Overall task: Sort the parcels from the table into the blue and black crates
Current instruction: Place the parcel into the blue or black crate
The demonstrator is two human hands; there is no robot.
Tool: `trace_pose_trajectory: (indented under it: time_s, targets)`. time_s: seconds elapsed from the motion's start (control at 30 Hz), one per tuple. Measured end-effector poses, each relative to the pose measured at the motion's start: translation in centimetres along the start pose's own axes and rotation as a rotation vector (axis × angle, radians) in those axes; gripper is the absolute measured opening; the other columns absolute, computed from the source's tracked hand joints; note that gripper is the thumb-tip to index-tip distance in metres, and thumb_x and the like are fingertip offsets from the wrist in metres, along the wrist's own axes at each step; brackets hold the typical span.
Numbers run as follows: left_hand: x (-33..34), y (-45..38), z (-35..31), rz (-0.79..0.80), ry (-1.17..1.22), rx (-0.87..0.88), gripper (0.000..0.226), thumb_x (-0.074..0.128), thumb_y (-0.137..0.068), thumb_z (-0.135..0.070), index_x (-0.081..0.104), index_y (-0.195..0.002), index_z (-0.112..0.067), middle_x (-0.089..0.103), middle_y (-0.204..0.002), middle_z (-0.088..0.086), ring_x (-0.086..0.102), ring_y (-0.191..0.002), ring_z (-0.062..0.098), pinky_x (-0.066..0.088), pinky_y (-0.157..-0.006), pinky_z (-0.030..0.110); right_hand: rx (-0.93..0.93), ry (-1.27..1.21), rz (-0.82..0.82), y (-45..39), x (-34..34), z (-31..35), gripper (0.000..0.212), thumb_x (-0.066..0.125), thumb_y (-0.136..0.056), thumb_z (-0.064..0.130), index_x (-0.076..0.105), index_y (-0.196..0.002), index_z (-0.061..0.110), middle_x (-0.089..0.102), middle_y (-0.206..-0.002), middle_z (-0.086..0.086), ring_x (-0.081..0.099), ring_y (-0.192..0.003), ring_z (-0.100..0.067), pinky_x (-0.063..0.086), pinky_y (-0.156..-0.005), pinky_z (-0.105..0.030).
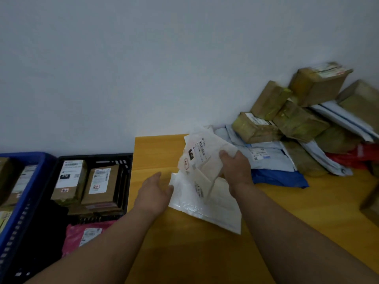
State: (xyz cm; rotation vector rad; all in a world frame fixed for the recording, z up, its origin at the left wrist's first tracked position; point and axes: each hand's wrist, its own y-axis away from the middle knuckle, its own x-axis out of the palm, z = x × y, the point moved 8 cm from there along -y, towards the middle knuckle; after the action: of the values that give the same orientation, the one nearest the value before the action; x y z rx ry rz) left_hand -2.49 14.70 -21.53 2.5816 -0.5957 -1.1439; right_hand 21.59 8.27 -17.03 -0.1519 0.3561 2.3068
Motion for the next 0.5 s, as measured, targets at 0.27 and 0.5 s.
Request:
trace_pose_trajectory:
  time_s: [0.27, 0.5]
  targets:
    - [-1.9, 2.1, -0.3, -0.002, 0.524, -0.156, 0.043, 0.057, -0.098, -0.028, 0.042, -0.137, -0.020, 0.055, -0.126, 0.002, 0.052, -0.099, 0.019, 0.042, -0.079, 0.035, 0.390, -0.565, 0.180, 1.5, 1.5, -2.5, 0.017, 0.051, -0.100, 0.011, 0.061, -0.114, 0.008, 0.068, -0.109, -0.014, 0.065, -0.095, -0.031, 0.053, -0.084, -0.048]
    - [-2.7, 1.6, 3.4, -0.061, 0.811, -0.283, 0.039, 0.059, -0.094, -0.005, 0.048, -0.129, -0.017, 0.068, -0.110, 0.009, 0.067, -0.093, 0.025, 0.054, -0.062, 0.033, 0.489, -0.536, 0.189, 2.7, 2.8, -4.1, 0.037, 0.053, -0.099, 0.018, 0.056, -0.133, 0.003, 0.065, -0.124, -0.020, 0.064, -0.109, -0.037, 0.055, -0.082, -0.046]
